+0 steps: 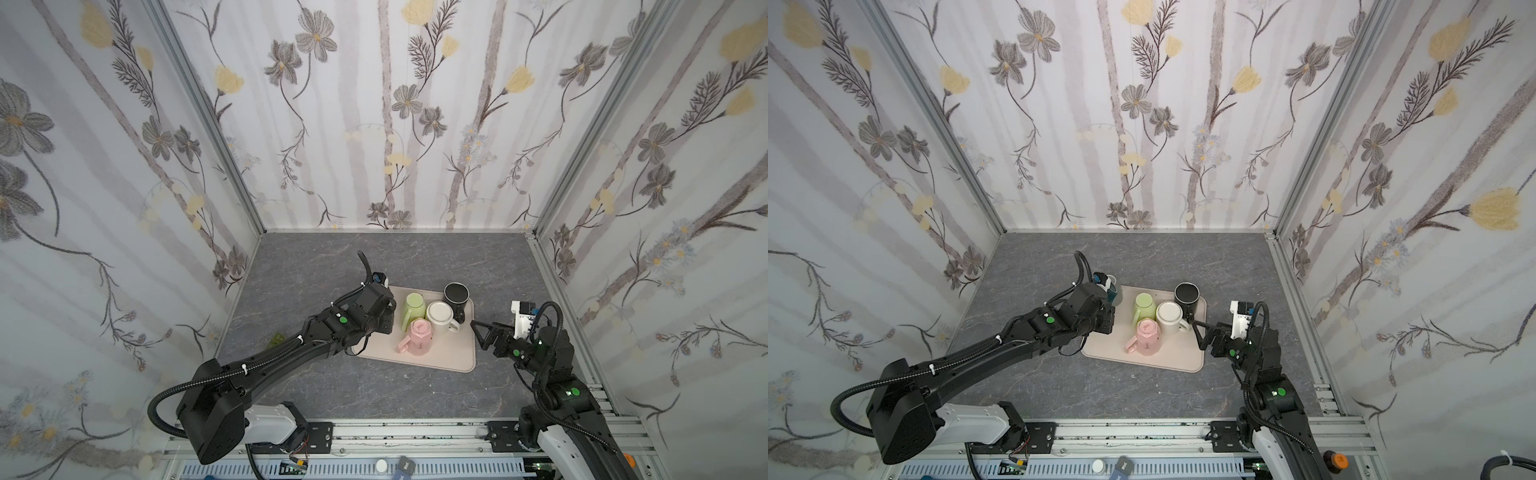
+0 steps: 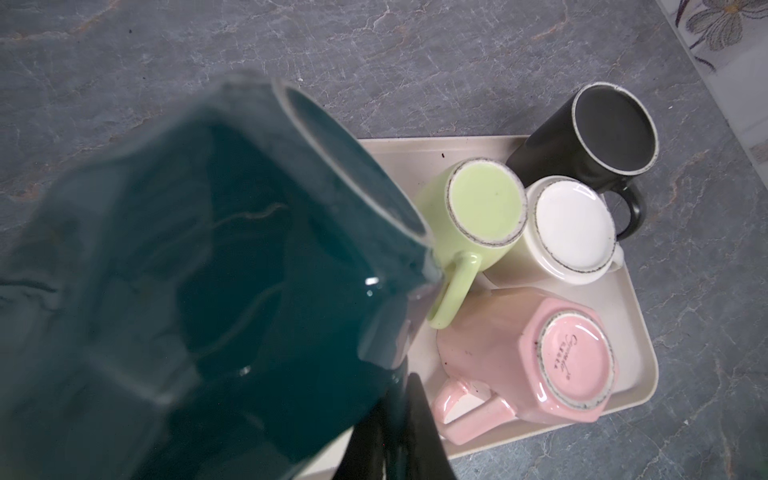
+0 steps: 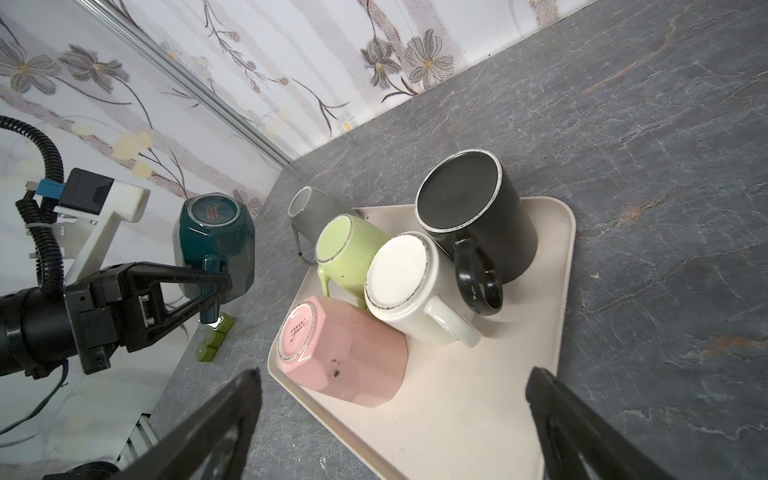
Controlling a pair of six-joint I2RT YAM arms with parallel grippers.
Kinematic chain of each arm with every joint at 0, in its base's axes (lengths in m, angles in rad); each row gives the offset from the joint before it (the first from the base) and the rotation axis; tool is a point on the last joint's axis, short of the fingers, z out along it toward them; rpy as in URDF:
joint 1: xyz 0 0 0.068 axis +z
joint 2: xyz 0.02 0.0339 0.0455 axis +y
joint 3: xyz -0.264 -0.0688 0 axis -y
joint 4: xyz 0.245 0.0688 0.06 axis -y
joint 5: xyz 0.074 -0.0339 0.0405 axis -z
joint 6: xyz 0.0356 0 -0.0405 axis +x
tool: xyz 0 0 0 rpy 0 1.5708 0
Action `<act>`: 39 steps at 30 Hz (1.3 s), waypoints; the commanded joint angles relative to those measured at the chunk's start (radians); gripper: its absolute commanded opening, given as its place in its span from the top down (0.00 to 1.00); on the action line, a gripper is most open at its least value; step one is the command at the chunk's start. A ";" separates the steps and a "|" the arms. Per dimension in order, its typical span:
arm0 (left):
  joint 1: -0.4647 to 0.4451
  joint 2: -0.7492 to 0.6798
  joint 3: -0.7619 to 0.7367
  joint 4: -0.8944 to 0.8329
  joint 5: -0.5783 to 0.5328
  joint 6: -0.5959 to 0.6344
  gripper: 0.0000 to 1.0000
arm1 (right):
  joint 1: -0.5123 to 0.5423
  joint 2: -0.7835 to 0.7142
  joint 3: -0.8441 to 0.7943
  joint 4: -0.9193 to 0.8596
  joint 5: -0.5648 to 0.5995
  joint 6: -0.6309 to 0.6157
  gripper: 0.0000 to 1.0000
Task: Turn the mug right side up
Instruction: 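Lift the dark green mug with the left gripper up above the tray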
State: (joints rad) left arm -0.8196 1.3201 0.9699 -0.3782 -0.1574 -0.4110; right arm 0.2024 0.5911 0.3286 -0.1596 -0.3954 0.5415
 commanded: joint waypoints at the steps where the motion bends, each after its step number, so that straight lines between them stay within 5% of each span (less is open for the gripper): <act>1: 0.000 0.017 0.044 0.069 -0.025 0.023 1.00 | 0.005 0.007 -0.003 0.068 -0.032 0.012 0.00; 10: 0.001 0.129 0.266 0.098 0.056 0.074 1.00 | 0.043 0.087 0.011 0.138 -0.057 0.027 0.00; 18: 0.002 0.203 0.428 0.235 0.182 0.048 1.00 | 0.058 0.163 -0.002 0.387 -0.117 0.142 0.00; 39: -0.035 0.304 0.549 0.499 0.422 -0.101 1.00 | 0.109 0.397 0.017 0.857 -0.117 0.356 0.00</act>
State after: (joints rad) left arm -0.8551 1.6192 1.5017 -0.0463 0.2153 -0.4778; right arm 0.3080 0.9733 0.3546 0.5526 -0.5167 0.8368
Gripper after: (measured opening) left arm 0.079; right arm 0.995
